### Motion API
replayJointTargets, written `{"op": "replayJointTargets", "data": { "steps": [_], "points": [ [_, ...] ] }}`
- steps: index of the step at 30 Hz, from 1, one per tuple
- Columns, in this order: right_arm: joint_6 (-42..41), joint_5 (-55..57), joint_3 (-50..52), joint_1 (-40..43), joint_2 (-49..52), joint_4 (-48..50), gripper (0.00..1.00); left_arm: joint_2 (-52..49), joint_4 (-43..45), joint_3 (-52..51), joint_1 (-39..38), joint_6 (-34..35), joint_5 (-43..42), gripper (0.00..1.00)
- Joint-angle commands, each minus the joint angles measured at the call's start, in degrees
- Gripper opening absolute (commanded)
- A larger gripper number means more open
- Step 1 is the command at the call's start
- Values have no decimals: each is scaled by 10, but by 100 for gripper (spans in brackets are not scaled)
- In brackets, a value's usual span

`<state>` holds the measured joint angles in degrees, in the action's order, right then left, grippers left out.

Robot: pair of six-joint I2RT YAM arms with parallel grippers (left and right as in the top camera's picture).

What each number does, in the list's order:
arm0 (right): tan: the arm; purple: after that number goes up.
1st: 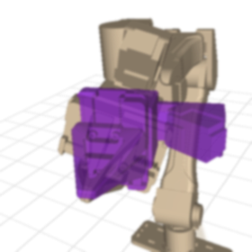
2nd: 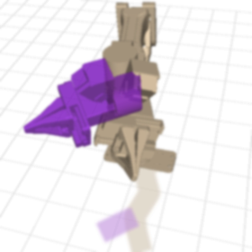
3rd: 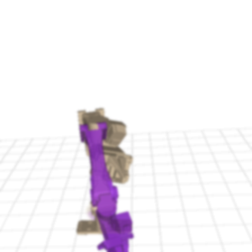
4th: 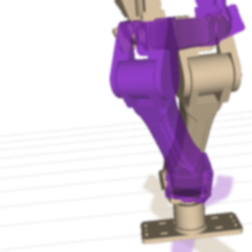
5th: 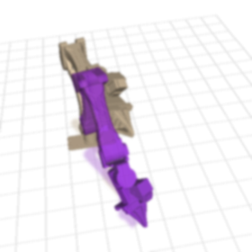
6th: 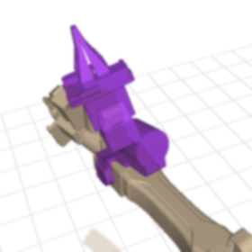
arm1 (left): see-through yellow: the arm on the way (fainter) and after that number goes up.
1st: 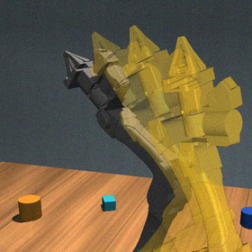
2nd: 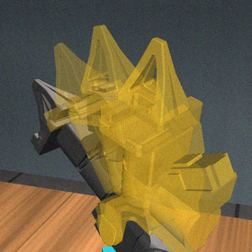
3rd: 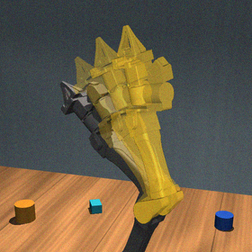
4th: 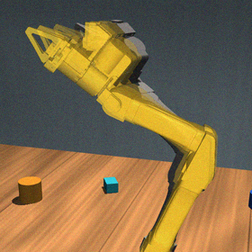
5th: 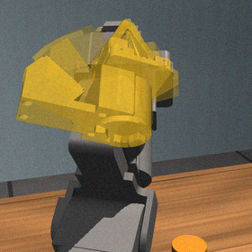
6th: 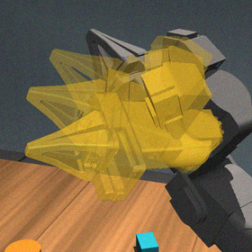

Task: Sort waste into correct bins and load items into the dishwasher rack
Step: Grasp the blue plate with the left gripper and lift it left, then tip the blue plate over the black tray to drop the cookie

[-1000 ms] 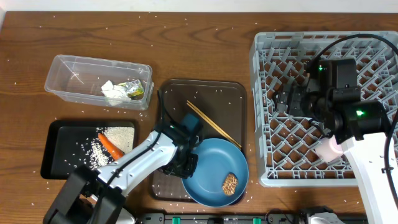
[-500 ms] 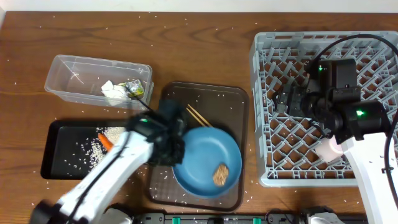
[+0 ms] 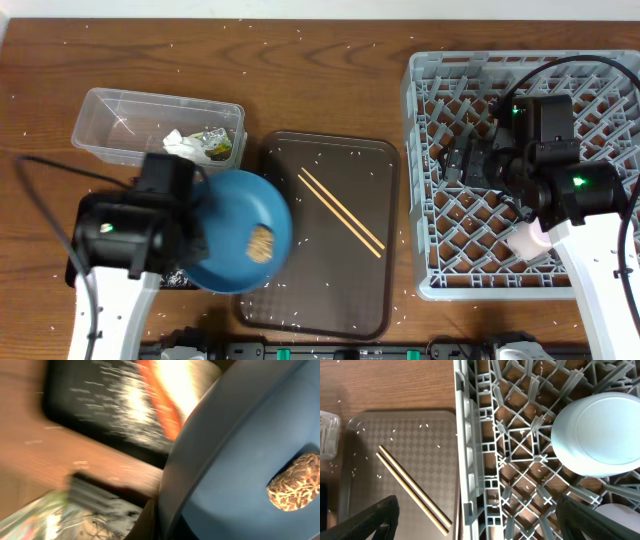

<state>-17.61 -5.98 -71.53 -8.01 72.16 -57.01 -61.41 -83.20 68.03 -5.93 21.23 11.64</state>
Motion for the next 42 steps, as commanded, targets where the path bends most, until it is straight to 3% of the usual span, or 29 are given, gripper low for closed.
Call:
{"op": "replayJointTargets", "data": {
  "steps": [1,7,13,19,24,35,37,42],
  "points": [
    [-6,1,-5,7,-2,0,93,8,-24,47,32,26,159,6],
    [-6,1,-5,7,-2,4,94,8,-53,56,60,40,258,6],
    [-6,2,-5,7,-2,13,94,-6,-52,46,60,116,370,6],
    [0,13,-5,7,-2,32,95,-73,-79,27,60,161,403,6],
    [1,26,-5,12,-2,32,95,-140,-104,26,60,166,489,6],
    [5,26,-5,20,-2,30,95,-197,-137,27,60,166,537,6],
    [5,26,-5,21,-2,26,95,-191,-136,30,55,119,544,6],
    [5,26,-5,21,-2,19,95,-172,-119,36,50,153,551,6]
  ]
}}
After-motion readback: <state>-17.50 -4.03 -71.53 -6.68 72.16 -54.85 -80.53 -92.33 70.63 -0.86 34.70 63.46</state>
